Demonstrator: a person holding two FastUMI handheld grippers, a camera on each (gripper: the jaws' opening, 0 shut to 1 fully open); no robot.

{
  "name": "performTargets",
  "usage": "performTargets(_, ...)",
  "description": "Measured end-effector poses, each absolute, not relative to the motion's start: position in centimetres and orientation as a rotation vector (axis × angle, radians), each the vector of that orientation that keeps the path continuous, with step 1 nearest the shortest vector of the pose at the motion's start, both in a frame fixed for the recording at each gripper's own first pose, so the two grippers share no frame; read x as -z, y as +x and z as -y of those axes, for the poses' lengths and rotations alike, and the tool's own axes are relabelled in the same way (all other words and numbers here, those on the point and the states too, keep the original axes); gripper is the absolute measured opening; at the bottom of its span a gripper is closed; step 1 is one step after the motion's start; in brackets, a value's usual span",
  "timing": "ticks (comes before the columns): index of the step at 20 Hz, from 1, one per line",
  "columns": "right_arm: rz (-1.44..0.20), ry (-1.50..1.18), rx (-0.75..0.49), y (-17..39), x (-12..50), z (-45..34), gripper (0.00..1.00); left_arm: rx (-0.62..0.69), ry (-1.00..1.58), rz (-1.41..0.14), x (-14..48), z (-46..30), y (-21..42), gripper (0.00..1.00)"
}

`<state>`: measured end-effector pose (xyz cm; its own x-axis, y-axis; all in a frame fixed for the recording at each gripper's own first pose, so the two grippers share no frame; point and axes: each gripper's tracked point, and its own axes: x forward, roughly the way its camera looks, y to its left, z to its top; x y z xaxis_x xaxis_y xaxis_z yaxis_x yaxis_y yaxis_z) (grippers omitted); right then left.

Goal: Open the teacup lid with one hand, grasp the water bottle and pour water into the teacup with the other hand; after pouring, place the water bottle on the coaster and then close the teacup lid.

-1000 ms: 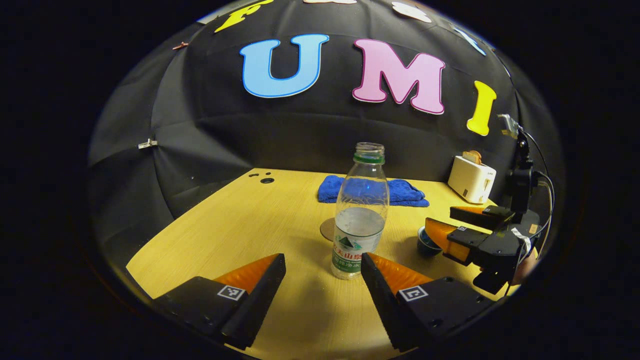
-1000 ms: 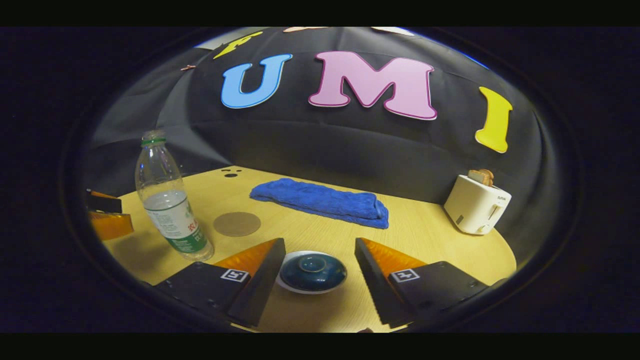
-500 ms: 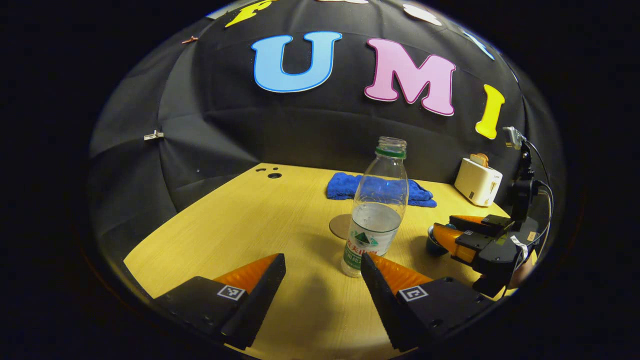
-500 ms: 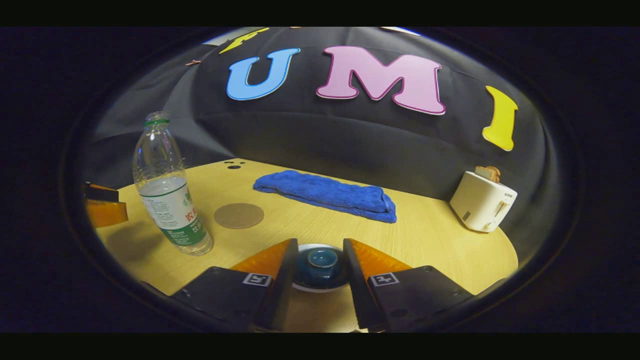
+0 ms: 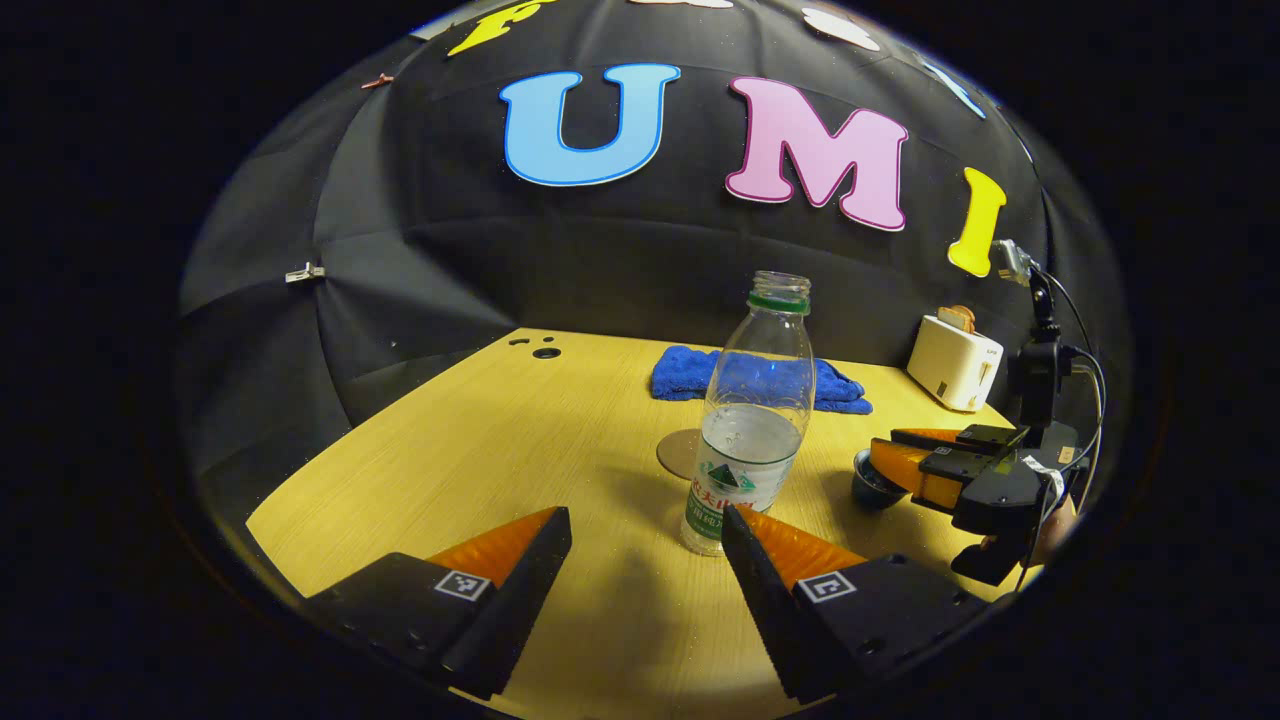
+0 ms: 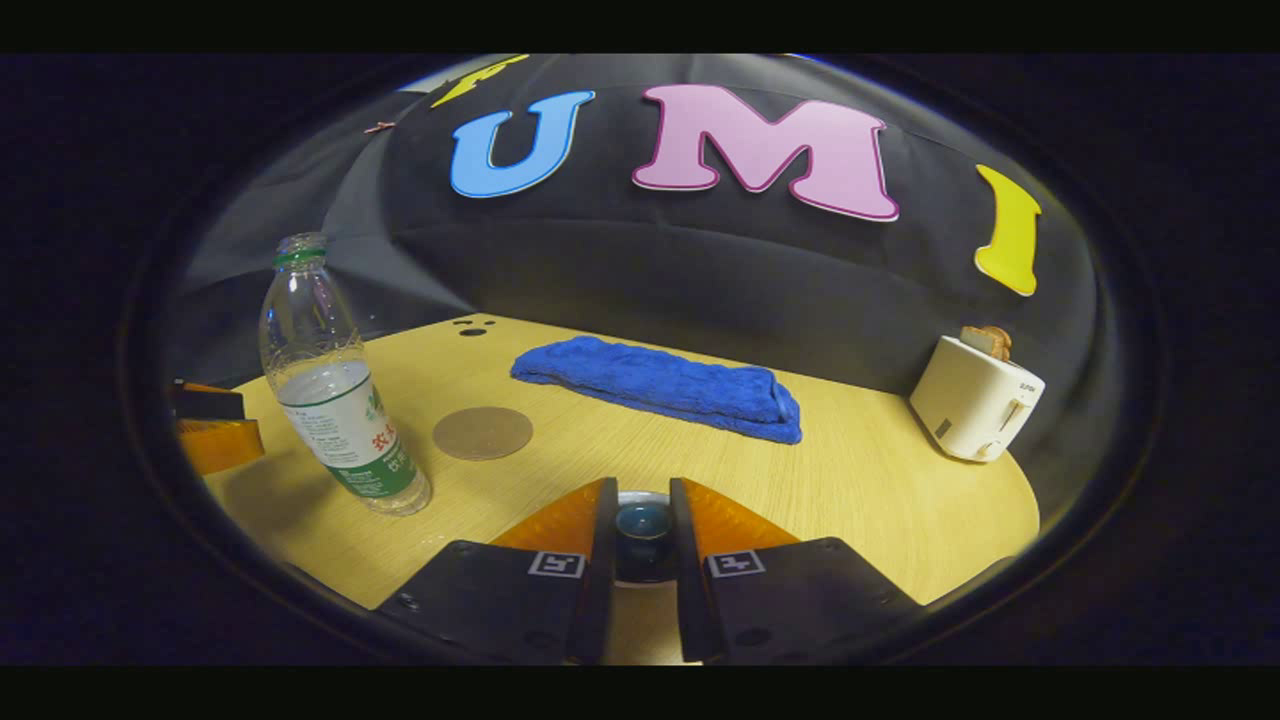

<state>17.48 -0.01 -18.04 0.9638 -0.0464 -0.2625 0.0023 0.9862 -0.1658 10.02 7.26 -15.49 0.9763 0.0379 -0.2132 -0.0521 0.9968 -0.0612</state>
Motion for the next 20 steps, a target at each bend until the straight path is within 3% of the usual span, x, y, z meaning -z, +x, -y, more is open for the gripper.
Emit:
performTargets(5, -0.279, -0.169, 0.002, 17.9, 17.7, -0.1, 0.29, 0.002, -0.061, -0.201, 15.6, -6.4, 10.5, 0.95)
performTargets(6, -0.273, -0.17, -0.001, 17.9, 17.2, -0.1, 0.19, 0.026, -0.061, -0.198, 15.7, -5.9, 10.7, 0.95)
performTargets(10, -0.242, -0.153, -0.009, 17.9, 14.8, -0.2, 0.24, 0.087, -0.079, -0.188, 16.1, -4.8, 11.6, 0.96)
performTargets(12, -0.234, -0.137, -0.014, 17.6, 13.7, -0.2, 0.19, 0.1, -0.088, -0.181, 16.0, -4.2, 12.4, 0.95)
performTargets(13, -0.23, -0.135, -0.013, 17.5, 13.3, 0.1, 0.29, 0.106, -0.089, -0.176, 15.8, -4.0, 12.8, 0.95)
performTargets(20, -0.225, -0.089, 0.035, 14.8, 11.9, 3.5, 0.29, 0.173, -0.09, -0.133, 15.2, -1.4, 16.0, 0.95)
